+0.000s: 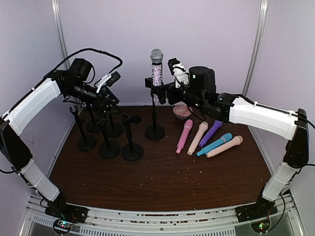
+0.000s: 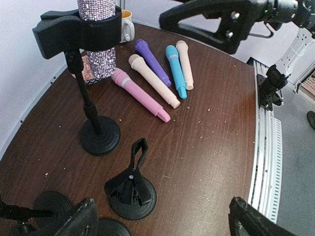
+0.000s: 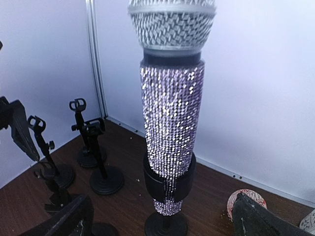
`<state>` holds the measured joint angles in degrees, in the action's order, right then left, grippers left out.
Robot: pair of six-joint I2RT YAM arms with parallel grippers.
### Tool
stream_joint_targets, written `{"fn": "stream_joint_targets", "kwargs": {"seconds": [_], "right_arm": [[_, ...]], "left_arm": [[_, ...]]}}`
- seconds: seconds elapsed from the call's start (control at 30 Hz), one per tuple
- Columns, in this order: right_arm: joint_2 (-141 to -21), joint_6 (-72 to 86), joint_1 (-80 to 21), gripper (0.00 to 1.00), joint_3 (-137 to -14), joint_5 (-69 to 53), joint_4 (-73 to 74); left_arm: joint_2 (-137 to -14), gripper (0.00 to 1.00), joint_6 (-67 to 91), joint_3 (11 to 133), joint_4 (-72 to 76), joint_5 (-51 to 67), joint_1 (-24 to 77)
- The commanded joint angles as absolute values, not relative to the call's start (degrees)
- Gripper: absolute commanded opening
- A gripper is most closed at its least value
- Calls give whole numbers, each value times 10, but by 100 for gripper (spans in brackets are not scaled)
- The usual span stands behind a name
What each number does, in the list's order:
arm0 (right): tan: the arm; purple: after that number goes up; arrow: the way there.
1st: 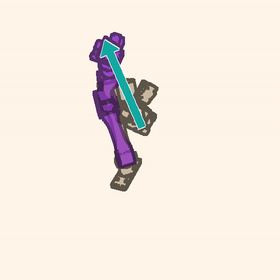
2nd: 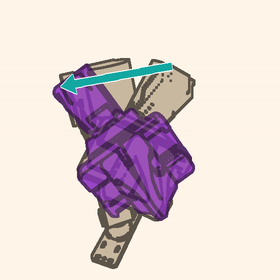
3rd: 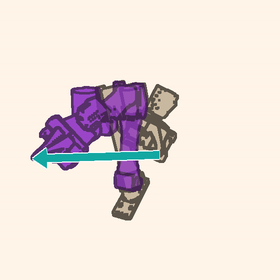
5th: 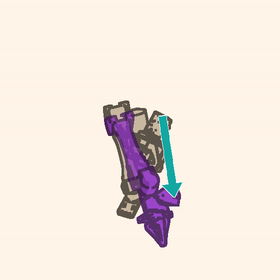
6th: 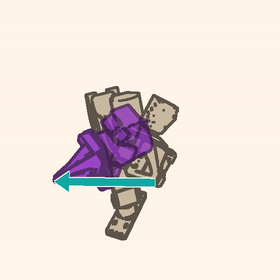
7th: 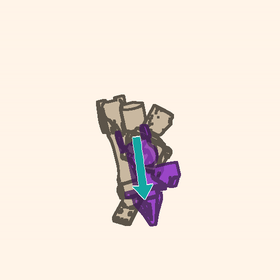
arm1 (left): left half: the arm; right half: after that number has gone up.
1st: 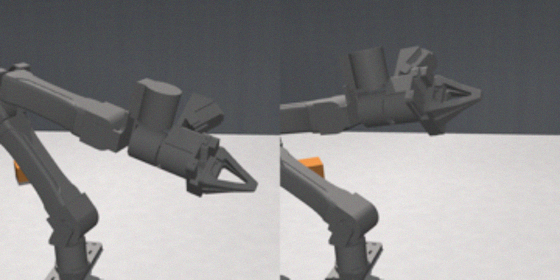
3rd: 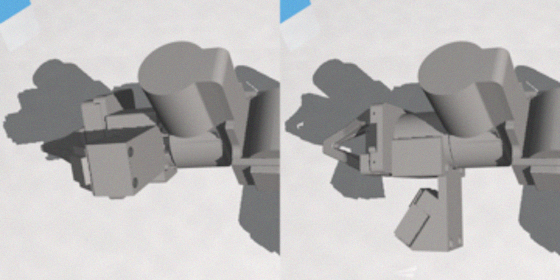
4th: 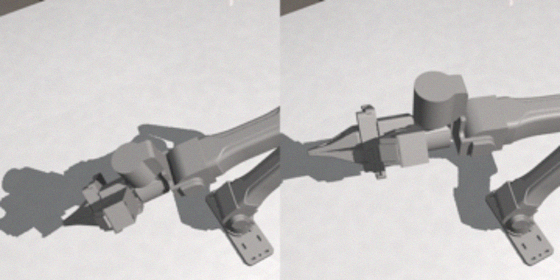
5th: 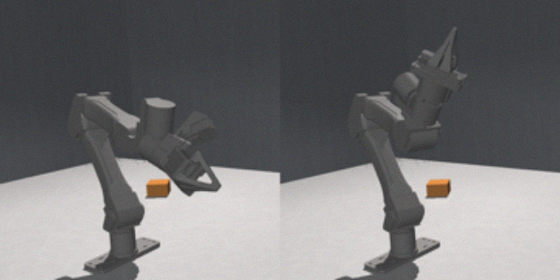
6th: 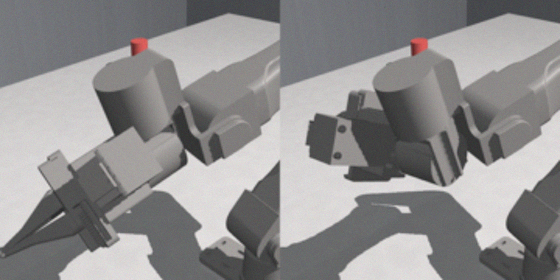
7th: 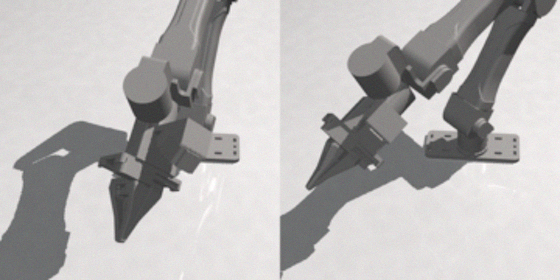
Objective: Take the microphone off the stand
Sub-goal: Pick up the microphone stand with the microphone from the center of the board.
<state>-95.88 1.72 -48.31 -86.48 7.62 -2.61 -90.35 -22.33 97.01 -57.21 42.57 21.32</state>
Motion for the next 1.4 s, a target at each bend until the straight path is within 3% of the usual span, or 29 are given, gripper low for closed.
{"fn": "stream_joint_targets", "kwargs": {"seconds": [0.0, 0.43, 0.73, 0.87, 1.03, 1.37], "right_arm": [[-1000, -18, -460, 100, -900, -14, 15], [-1080, -43, -440, 89, -995, 10, 14], [-1113, -52, -439, 75, -1015, 18, -15], [-1118, -54, -439, 62, -1007, 22, -41], [-1097, -47, -439, 34, -975, 19, -93], [-1009, -8, -440, 24, -857, -22, -174]], "left_arm": [[-886, 96, -238, 1002, -624, 431, 212], [-846, 98, -253, 997, -650, 417, 203], [-826, 98, -245, 996, -651, 391, 194], [-812, 98, -249, 990, -653, 389, 189], [-804, 98, -261, 977, -661, 385, 185], [-808, 98, -267, 966, -660, 401, 184]]}}
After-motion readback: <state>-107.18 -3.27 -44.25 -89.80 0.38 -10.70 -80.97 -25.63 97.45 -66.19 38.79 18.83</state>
